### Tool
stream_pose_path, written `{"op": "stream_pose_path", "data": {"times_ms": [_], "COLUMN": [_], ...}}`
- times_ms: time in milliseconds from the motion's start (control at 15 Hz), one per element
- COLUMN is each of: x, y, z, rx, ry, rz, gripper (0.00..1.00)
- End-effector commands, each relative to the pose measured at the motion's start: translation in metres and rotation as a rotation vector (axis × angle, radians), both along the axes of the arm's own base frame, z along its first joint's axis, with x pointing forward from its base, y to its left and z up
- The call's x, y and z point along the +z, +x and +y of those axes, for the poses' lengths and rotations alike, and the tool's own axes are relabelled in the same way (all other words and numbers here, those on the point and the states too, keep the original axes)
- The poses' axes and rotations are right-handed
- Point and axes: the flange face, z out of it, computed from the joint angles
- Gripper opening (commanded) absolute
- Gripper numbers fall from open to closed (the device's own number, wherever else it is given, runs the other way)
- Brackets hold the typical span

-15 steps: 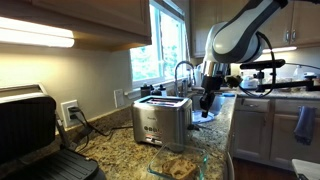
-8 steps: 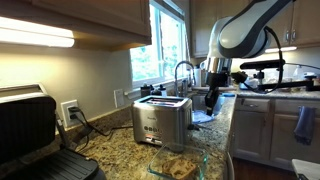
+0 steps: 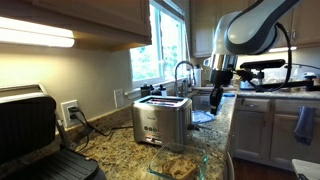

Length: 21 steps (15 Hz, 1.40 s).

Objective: Put the slice of bread in the toaster then push down the lever

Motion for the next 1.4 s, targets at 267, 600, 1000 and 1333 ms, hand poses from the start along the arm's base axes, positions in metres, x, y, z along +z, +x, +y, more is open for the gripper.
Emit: {"op": "stream_pose_path", "data": {"times_ms": [267,600,1000,1333], "x": [0.0,-0.002,-0.002,-0.002], "y": [-0.008,-0.007,-0.007,-0.007], "z": [0.003,0.003,0.003,0.003], "rx": [0.007,0.007,0.007,0.007], "ry": [-0.002,-0.002,-0.002,-0.002], "rz": [0.005,0.009,0.009,0.009], "gripper": [0.04,0.04,0.04,0.04]}}
